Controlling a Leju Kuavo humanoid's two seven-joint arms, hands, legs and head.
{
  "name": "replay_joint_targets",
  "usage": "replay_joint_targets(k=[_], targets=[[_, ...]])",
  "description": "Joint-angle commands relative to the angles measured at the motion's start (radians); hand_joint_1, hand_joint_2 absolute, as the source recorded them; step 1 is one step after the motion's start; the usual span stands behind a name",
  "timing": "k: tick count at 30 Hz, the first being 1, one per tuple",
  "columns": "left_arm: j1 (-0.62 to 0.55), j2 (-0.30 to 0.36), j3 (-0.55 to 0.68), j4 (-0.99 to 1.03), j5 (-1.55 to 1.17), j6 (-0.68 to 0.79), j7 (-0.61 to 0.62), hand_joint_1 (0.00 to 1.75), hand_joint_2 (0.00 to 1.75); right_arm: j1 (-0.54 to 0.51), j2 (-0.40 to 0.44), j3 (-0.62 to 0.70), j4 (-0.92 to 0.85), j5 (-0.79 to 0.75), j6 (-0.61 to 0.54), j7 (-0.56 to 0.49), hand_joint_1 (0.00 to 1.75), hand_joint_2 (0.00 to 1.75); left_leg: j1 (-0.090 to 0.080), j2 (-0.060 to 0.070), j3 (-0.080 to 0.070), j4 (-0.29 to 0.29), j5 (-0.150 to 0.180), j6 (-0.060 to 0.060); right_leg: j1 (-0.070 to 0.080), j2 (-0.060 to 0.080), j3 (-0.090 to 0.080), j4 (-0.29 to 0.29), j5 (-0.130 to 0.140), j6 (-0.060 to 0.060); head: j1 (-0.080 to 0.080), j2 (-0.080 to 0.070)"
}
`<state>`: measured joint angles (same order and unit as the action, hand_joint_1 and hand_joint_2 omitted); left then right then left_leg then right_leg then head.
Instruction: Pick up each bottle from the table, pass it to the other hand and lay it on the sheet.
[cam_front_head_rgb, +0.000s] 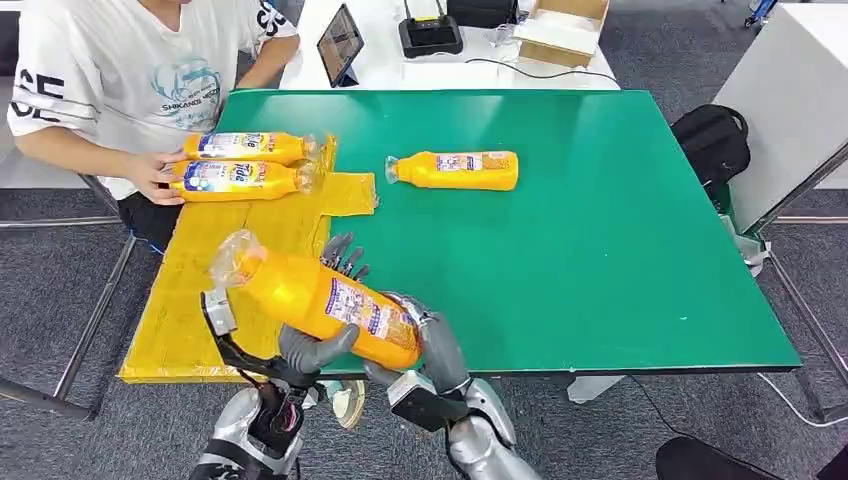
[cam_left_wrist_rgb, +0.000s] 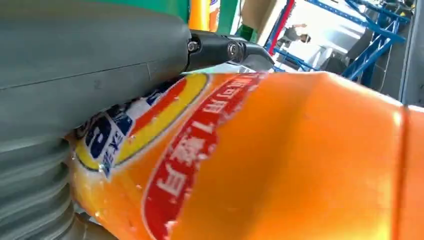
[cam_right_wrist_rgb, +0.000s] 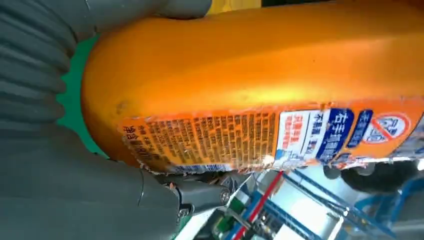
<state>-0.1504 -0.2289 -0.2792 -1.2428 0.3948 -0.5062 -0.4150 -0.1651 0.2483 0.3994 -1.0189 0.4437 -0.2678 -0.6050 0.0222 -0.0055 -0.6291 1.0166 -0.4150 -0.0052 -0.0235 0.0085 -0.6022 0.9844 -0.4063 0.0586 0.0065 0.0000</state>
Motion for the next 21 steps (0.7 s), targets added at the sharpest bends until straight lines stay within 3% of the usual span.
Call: replay_joint_targets(k=[1, 2, 21], targets=[[-0.049, 0.012, -0.036, 0.071, -0.02, 0.01, 0.001, 0.26, 1.75, -0.047, 0.01, 0.105, 0.156, 0.027, 0.034, 0.019, 1.75, 1.75, 0.0, 0.0, 0.003, -0.001, -0.001, 0.001, 0.001, -0.001, 0.003, -0.001, -0.001, -0.002, 0.0, 0.0], [-0.05, 0.013, -0.036, 0.068, -0.033, 0.014, -0.007, 1.73, 1.75, -0.048, 0.011, 0.108, 0.162, 0.026, 0.035, 0.021, 1.75, 1.75, 0.001, 0.0, 0.006, -0.001, -0.002, 0.001, 0.001, -0.001, 0.006, -0.002, -0.002, -0.003, 0.0, 0.0], [-0.047, 0.011, 0.0, 0.029, -0.142, 0.115, -0.045, 1.75, 1.75, -0.029, 0.0, 0.104, 0.131, 0.015, 0.029, 0.03, 1.75, 1.75, 0.0, -0.001, 0.004, -0.001, -0.001, 0.001, 0.001, -0.002, 0.004, -0.001, -0.002, -0.003, 0.0, 0.0]])
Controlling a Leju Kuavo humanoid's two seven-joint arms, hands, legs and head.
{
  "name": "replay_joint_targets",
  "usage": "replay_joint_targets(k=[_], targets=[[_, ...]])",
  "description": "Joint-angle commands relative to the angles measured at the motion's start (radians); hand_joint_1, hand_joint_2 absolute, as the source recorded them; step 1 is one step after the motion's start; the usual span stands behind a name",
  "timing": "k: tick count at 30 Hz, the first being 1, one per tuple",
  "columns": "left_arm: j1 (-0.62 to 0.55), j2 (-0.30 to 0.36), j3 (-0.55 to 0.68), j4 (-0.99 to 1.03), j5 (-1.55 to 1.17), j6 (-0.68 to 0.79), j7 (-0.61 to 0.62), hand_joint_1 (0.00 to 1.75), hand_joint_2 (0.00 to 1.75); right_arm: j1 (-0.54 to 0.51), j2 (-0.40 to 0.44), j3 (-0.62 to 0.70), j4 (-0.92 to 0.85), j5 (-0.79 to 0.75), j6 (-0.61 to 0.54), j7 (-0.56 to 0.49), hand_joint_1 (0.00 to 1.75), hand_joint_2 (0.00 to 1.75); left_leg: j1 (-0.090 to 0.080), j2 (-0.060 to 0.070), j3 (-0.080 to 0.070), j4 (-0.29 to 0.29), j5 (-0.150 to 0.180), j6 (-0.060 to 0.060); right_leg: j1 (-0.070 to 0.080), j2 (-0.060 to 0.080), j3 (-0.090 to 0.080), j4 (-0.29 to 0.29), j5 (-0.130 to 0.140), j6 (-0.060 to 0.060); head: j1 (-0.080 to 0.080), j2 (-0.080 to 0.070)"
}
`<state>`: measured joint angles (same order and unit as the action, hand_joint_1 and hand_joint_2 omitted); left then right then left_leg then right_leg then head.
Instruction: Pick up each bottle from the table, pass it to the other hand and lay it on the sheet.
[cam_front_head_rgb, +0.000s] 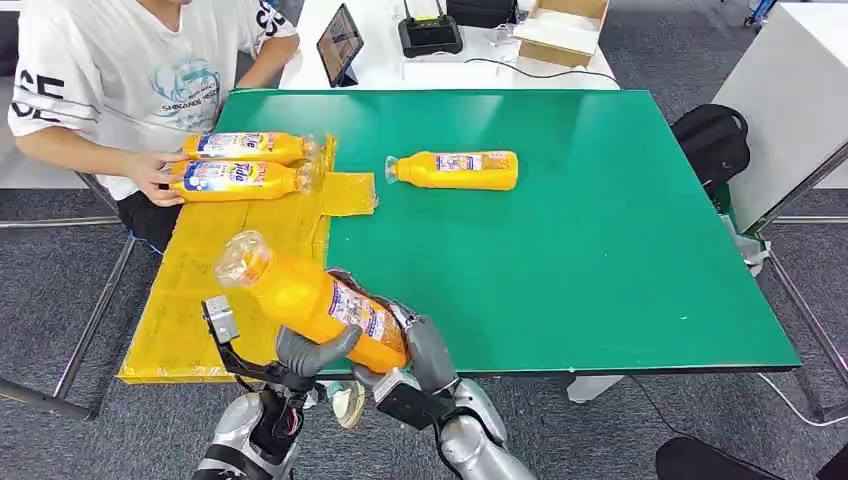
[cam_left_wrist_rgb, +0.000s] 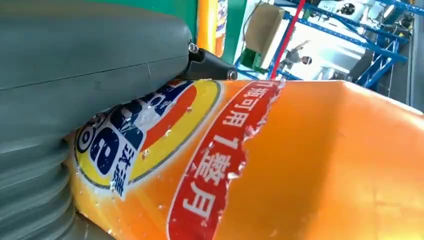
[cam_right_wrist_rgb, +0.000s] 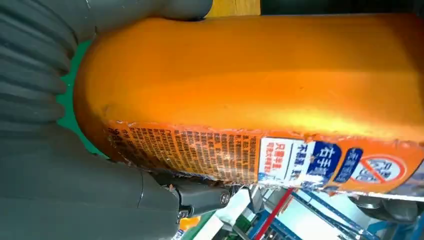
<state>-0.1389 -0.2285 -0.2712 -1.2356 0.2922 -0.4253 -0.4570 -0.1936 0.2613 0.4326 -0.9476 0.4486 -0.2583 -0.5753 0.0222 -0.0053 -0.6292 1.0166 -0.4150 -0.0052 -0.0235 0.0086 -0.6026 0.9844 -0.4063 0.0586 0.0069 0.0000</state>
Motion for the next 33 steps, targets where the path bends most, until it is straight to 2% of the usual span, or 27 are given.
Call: replay_joint_targets(k=[1, 2, 3, 4, 5, 6, 9, 20, 21, 23, 24, 25, 26, 27, 28, 31, 33], targets=[[-0.057, 0.012, -0.007, 0.016, -0.056, 0.047, -0.008, 1.75, 1.75, 0.002, -0.013, 0.065, 0.055, 0.004, 0.018, 0.0, 1.75, 1.75, 0.001, -0.001, 0.003, 0.0, -0.001, 0.001, 0.001, -0.002, 0.004, -0.001, -0.001, -0.002, 0.0, 0.0], [-0.057, 0.01, -0.002, 0.012, -0.058, 0.052, -0.01, 1.75, 1.75, 0.004, -0.013, 0.062, 0.051, 0.0, 0.017, -0.002, 1.62, 1.75, 0.0, -0.001, 0.003, 0.0, -0.001, 0.001, 0.001, -0.002, 0.004, -0.001, -0.001, -0.002, 0.0, 0.0], [-0.058, 0.011, 0.0, 0.008, -0.062, 0.055, -0.012, 1.75, 1.75, 0.006, -0.012, 0.057, 0.046, -0.001, 0.007, -0.004, 0.54, 1.75, 0.0, -0.001, 0.005, -0.001, -0.002, 0.002, 0.001, -0.002, 0.006, -0.001, -0.002, -0.003, 0.0, 0.0], [-0.057, 0.011, 0.008, -0.006, -0.083, 0.082, -0.027, 1.75, 1.75, 0.018, -0.002, 0.032, 0.027, -0.03, -0.004, -0.01, 0.0, 1.75, 0.001, -0.001, 0.003, 0.0, -0.001, 0.001, 0.001, -0.002, 0.004, -0.001, -0.002, -0.003, 0.0, 0.0], [-0.057, 0.01, 0.02, -0.023, -0.089, 0.098, -0.037, 1.75, 1.75, 0.028, 0.001, 0.013, 0.001, -0.063, 0.007, -0.013, 0.0, 1.75, 0.0, -0.001, 0.003, 0.0, -0.001, 0.001, 0.001, -0.002, 0.003, -0.001, -0.001, -0.002, 0.0, 0.0], [-0.058, 0.01, 0.026, -0.032, -0.102, 0.115, -0.045, 1.75, 1.75, 0.034, 0.003, 0.004, -0.014, -0.078, 0.008, -0.016, 0.0, 0.0, 0.0, -0.001, 0.005, -0.001, -0.002, 0.001, 0.001, -0.003, 0.005, -0.001, -0.002, -0.003, 0.0, 0.0], [-0.076, 0.015, 0.06, -0.059, -0.136, 0.177, -0.055, 1.75, 1.75, 0.047, -0.005, -0.014, -0.061, -0.11, 0.014, -0.003, 0.0, 0.0, 0.0, 0.0, 0.001, 0.0, -0.001, 0.001, 0.001, -0.001, 0.001, 0.0, -0.001, -0.002, 0.0, 0.0], [-0.09, 0.017, 0.081, -0.058, -0.166, 0.226, -0.054, 1.75, 1.75, 0.05, -0.007, -0.029, -0.062, -0.136, 0.028, -0.003, 0.0, 0.0, 0.0, 0.0, 0.003, 0.0, -0.001, 0.001, 0.001, -0.001, 0.003, -0.001, -0.001, -0.002, 0.0, 0.0], [-0.092, 0.016, 0.084, -0.056, -0.173, 0.242, -0.052, 1.69, 1.75, 0.052, -0.007, -0.033, -0.065, -0.139, 0.024, -0.003, 0.0, 0.0, 0.0, -0.001, 0.002, 0.0, -0.001, 0.001, 0.0, -0.001, 0.002, 0.0, -0.001, -0.002, 0.0, 0.0], [-0.103, 0.022, 0.086, -0.049, -0.237, 0.309, -0.072, 0.84, 1.75, 0.053, -0.008, -0.039, -0.075, -0.146, 0.023, -0.006, 0.0, 0.0, 0.0, -0.001, 0.002, 0.0, -0.001, 0.001, 0.001, -0.001, 0.002, -0.001, -0.001, -0.002, 0.0, 0.0], [-0.103, 0.022, 0.086, -0.049, -0.237, 0.309, -0.072, 0.84, 1.75, 0.053, -0.008, -0.039, -0.075, -0.146, 0.023, -0.006, 0.0, 0.0, 0.0, -0.001, 0.005, 0.0, -0.002, 0.002, 0.001, -0.002, 0.005, -0.001, -0.002, -0.004, 0.0, 0.0], [-0.114, 0.029, 0.09, -0.04, -0.284, 0.352, -0.082, 0.66, 1.75, 0.056, -0.008, -0.045, -0.088, -0.151, 0.021, -0.007, 0.0, 0.0, 0.0, -0.001, 0.003, -0.001, -0.001, 0.001, 0.001, -0.002, 0.003, 0.0, -0.001, -0.003, 0.0, 0.0], [-0.13, 0.036, 0.1, -0.022, -0.346, 0.415, -0.091, 0.89, 1.75, 0.058, -0.008, -0.05, -0.103, -0.157, 0.019, -0.011, 0.0, 0.0, 0.0, -0.001, 0.002, -0.001, -0.001, 0.001, 0.001, -0.002, 0.003, -0.001, -0.001, -0.002, 0.0, 0.0], [-0.142, 0.042, 0.108, -0.007, -0.388, 0.462, -0.096, 1.26, 1.75, 0.061, -0.007, -0.056, -0.117, -0.16, 0.012, -0.016, 0.0, 0.0, 0.0, -0.001, 0.002, 0.0, -0.001, 0.001, 0.001, -0.002, 0.002, 0.0, -0.001, -0.002, 0.0, 0.0], [-0.162, 0.056, 0.112, 0.026, -0.481, 0.552, -0.101, 1.75, 1.75, 0.066, -0.006, -0.064, -0.136, -0.173, 0.008, -0.025, 0.0, 0.0, 0.0, -0.001, 0.004, -0.001, -0.001, 0.001, 0.001, -0.002, 0.004, 0.0, -0.002, -0.003, 0.0, 0.0], [-0.211, 0.064, 0.177, 0.119, -0.552, 0.628, -0.13, 1.75, 1.75, 0.078, -0.007, -0.074, -0.19, -0.191, 0.006, -0.026, 0.0, 0.0, 0.0, -0.001, 0.002, -0.001, 0.0, 0.001, 0.0, -0.001, 0.002, 0.0, -0.001, -0.002, 0.0, 0.0], [-0.234, 0.074, 0.224, 0.176, -0.535, 0.598, -0.15, 1.75, 1.75, 0.082, -0.012, -0.073, -0.217, -0.199, 0.002, -0.03, 0.0, 0.0, 0.0, -0.001, 0.002, -0.001, 0.0, 0.001, 0.0, -0.001, 0.002, 0.0, -0.001, -0.002, 0.0, 0.0]])
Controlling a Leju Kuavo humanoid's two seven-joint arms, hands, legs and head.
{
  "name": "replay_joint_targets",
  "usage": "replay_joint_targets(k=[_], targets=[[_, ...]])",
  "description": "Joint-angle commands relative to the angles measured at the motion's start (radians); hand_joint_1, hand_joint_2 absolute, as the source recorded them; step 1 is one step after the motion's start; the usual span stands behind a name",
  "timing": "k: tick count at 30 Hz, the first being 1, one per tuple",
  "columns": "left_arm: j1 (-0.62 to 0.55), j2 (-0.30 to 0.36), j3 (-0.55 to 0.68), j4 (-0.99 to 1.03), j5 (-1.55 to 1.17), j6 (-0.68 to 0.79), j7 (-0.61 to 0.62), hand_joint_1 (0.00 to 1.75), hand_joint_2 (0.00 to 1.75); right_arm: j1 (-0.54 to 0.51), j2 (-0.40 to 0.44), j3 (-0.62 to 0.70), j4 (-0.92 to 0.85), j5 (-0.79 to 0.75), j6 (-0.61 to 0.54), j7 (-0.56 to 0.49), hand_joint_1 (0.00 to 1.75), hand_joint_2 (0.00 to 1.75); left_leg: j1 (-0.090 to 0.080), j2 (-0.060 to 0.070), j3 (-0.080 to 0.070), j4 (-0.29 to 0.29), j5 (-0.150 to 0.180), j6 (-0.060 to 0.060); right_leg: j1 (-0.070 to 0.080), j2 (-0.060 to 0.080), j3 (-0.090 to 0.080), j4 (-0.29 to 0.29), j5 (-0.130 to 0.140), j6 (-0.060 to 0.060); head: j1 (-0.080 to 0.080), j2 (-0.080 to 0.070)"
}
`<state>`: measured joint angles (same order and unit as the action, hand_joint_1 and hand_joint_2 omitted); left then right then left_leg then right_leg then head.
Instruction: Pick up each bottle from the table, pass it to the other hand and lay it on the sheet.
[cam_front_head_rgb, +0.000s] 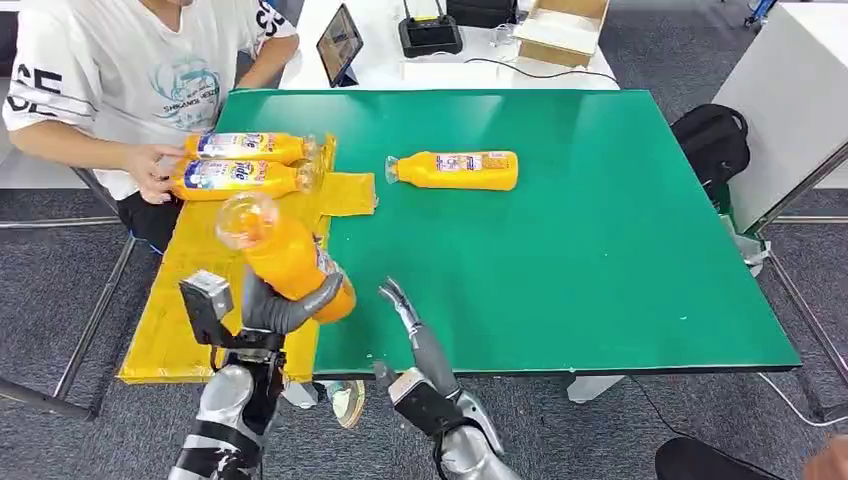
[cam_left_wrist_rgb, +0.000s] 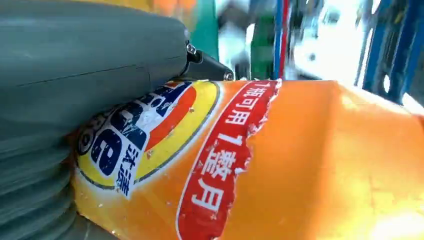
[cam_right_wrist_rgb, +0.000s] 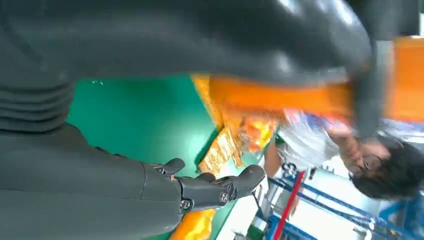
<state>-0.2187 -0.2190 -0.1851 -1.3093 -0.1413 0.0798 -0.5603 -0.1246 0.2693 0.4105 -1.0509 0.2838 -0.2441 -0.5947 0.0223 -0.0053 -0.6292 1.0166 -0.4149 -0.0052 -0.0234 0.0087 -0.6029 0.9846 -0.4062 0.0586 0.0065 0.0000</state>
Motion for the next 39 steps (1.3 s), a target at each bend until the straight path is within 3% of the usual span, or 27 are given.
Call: replay_joint_targets(k=[1, 7, 13, 17, 21, 26, 32, 39], targets=[[-0.155, 0.063, 0.154, 0.251, -0.117, 0.124, -0.062, 1.75, 1.75, 0.013, -0.018, -0.055, -0.118, -0.04, -0.016, -0.01, 0.0, 0.0, 0.0, -0.001, 0.004, -0.001, -0.001, 0.001, 0.0, -0.002, 0.005, -0.001, -0.001, -0.003, 0.0, 0.0], [-0.181, 0.085, 0.213, 0.311, -0.166, 0.193, -0.088, 1.75, 1.75, 0.023, -0.023, -0.066, -0.172, -0.078, -0.011, -0.014, 0.0, 0.0, 0.0, 0.001, 0.004, -0.001, -0.001, 0.001, 0.0, -0.001, 0.004, -0.001, -0.001, -0.003, 0.0, 0.0], [-0.295, 0.167, 0.227, 0.555, -0.446, 0.474, -0.08, 1.75, 1.75, 0.02, -0.031, -0.032, -0.215, -0.1, 0.011, -0.017, 0.0, 0.0, 0.0, 0.0, 0.003, -0.001, 0.0, 0.0, 0.0, -0.001, 0.003, 0.0, -0.001, -0.002, 0.001, 0.0], [-0.313, 0.172, 0.239, 0.591, -0.446, 0.474, -0.098, 1.75, 1.75, 0.018, -0.031, -0.025, -0.217, -0.101, 0.012, -0.017, 0.0, 0.0, 0.0, 0.001, 0.006, -0.001, -0.001, 0.001, 0.001, -0.001, 0.006, 0.0, -0.001, -0.004, 0.001, 0.0], [-0.359, 0.239, 0.161, 0.71, -0.702, 0.61, 0.015, 1.75, 1.75, 0.014, -0.036, -0.004, -0.22, -0.107, 0.022, -0.022, 0.0, 0.0, 0.001, -0.001, 0.005, -0.001, -0.001, 0.001, 0.002, -0.002, 0.006, -0.001, -0.002, -0.004, 0.0, 0.0], [-0.405, 0.308, 0.105, 0.812, -1.067, 0.618, 0.164, 1.75, 1.75, 0.002, -0.044, 0.017, -0.217, -0.118, 0.036, -0.023, 0.0, 0.0, 0.0, 0.001, 0.004, -0.001, 0.0, 0.001, 0.001, 0.0, 0.004, 0.0, -0.001, -0.003, 0.0, 0.0], [-0.424, 0.315, 0.093, 0.852, -1.103, 0.609, 0.172, 1.75, 1.75, 0.001, -0.042, 0.019, -0.215, -0.122, 0.04, -0.023, 0.0, 0.0, 0.001, 0.001, 0.003, 0.0, 0.0, 0.001, 0.001, -0.001, 0.003, 0.0, -0.001, -0.003, 0.0, 0.0], [-0.486, 0.328, 0.022, 0.947, -1.212, 0.436, 0.183, 1.75, 1.75, 0.002, -0.043, 0.022, -0.208, -0.125, 0.047, -0.023, 0.0, 0.0, 0.001, -0.001, 0.003, 0.001, 0.0, 0.002, 0.001, -0.002, 0.004, 0.001, -0.002, -0.003, 0.0, 0.0]])
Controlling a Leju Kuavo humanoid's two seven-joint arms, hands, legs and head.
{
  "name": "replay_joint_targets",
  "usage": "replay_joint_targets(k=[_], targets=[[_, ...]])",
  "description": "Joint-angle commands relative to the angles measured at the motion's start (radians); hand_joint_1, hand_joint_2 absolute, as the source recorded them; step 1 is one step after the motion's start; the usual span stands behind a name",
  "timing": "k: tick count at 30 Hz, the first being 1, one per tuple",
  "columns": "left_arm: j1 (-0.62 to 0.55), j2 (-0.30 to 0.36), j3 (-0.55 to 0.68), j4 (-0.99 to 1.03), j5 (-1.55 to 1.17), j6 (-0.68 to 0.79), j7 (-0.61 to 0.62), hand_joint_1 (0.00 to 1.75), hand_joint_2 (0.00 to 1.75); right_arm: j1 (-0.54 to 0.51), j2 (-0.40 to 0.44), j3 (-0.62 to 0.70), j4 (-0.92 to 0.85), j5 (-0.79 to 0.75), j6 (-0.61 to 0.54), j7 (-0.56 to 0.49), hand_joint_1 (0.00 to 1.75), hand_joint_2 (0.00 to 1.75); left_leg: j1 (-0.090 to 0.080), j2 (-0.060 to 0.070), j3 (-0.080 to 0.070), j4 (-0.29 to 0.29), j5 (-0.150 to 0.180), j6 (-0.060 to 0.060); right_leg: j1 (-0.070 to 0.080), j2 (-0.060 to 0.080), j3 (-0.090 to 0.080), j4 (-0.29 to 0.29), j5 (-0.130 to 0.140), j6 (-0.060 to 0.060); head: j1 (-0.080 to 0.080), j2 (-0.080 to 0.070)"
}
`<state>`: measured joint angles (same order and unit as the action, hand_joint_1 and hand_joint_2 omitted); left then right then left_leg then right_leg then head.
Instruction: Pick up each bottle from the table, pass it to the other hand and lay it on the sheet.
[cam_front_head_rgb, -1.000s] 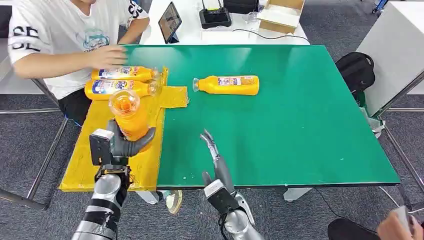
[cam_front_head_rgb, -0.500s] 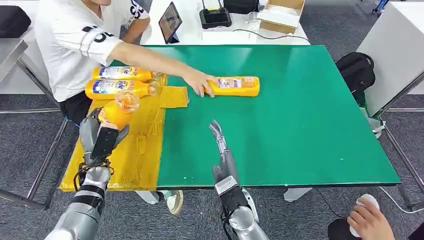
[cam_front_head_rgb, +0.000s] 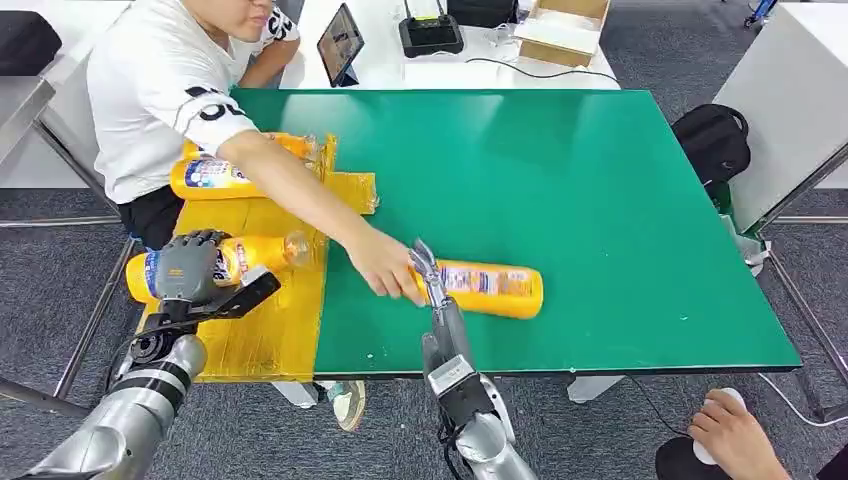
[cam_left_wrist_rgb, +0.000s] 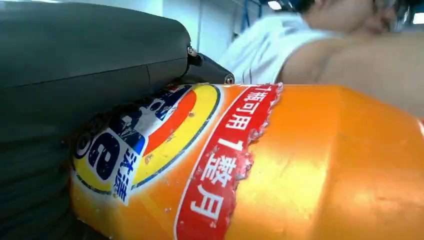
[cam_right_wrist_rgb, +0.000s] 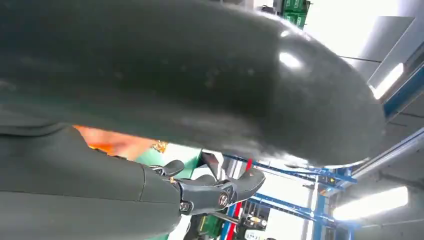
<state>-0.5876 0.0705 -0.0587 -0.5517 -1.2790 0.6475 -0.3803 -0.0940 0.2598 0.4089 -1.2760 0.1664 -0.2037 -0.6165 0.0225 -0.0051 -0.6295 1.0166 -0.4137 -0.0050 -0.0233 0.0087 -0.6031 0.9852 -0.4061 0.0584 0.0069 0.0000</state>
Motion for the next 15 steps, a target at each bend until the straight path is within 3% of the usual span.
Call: replay_joint_targets(k=[1, 11, 12, 13, 15], targets=[[-0.119, 0.036, -0.102, 0.193, -0.071, -0.148, -0.004, 1.75, 1.75, -0.026, -0.034, 0.022, 0.015, -0.009, 0.007, -0.001, 0.0, 0.0, 0.0, 0.0, 0.002, 0.0, -0.001, 0.001, 0.001, -0.001, 0.003, 0.0, -0.001, -0.002, 0.0, 0.0], [-0.111, 0.021, -0.071, 0.211, -0.003, -0.35, -0.053, 1.75, 1.75, -0.011, -0.027, 0.006, 0.016, -0.018, 0.006, 0.014, 0.0, 0.0, 0.0, 0.0, 0.005, -0.001, -0.002, 0.002, 0.001, -0.001, 0.006, -0.001, -0.002, -0.003, 0.0, 0.0], [-0.111, 0.02, -0.068, 0.215, 0.002, -0.369, -0.053, 1.19, 1.75, -0.011, -0.026, 0.006, 0.019, -0.019, 0.006, 0.016, 0.0, 0.0, 0.0, 0.0, 0.004, -0.001, -0.001, 0.001, 0.0, 0.0, 0.004, -0.001, -0.001, -0.002, 0.0, 0.0], [-0.111, 0.016, -0.056, 0.214, 0.02, -0.393, -0.056, 0.0, 1.75, -0.011, -0.025, 0.004, 0.022, -0.019, 0.006, 0.019, 0.0, 0.0, 0.0, 0.0, 0.003, -0.001, -0.001, 0.001, 0.0, 0.0, 0.003, -0.001, -0.001, -0.002, 0.0, 0.0], [-0.11, 0.015, -0.05, 0.214, 0.029, -0.405, -0.057, 0.0, 1.75, -0.011, -0.024, 0.003, 0.023, -0.02, 0.005, 0.02, 0.0, 0.0, 0.0, 0.0, 0.003, -0.001, -0.001, 0.001, 0.0, -0.001, 0.004, -0.001, -0.001, -0.002, 0.0, 0.0]])
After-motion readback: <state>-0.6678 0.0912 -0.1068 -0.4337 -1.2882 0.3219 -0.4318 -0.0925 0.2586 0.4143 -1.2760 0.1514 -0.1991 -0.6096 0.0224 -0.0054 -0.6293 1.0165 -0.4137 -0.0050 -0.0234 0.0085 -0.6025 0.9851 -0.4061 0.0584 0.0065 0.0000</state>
